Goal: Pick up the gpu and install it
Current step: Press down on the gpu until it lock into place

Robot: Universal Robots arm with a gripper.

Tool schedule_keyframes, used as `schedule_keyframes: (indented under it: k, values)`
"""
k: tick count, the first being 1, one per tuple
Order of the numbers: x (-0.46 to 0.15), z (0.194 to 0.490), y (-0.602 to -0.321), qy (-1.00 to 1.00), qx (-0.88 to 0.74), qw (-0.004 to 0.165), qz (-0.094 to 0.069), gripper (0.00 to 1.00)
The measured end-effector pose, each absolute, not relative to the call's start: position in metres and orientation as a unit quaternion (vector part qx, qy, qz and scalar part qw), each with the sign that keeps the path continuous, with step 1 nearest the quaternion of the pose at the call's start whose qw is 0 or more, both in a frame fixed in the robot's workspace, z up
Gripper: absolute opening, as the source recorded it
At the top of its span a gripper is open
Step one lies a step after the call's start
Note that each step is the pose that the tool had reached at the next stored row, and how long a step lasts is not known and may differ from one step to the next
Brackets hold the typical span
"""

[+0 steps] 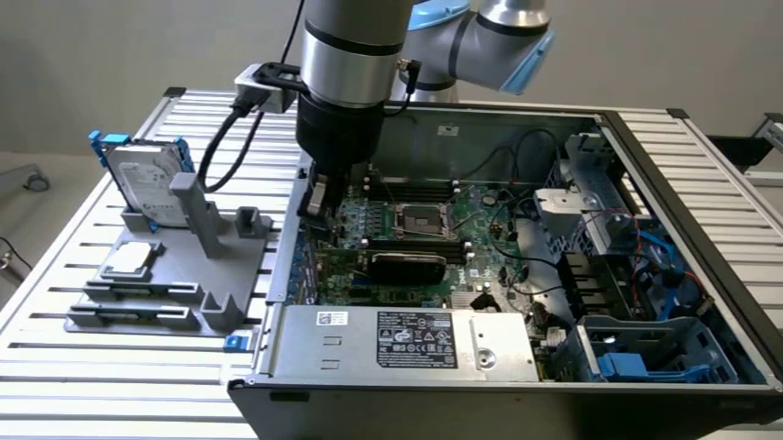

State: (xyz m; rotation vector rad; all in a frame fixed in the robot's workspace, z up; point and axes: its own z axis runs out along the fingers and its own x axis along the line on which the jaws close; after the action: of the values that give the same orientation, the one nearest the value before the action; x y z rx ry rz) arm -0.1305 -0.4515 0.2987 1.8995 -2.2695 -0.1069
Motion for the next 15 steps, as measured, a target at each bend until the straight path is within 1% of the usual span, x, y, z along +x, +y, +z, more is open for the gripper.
schedule_keyframes:
  k: [15]
  values:
    - [-0.1305,0.2987,-0.4508,-0.784,0.613,0.092,-0.036,0.11]
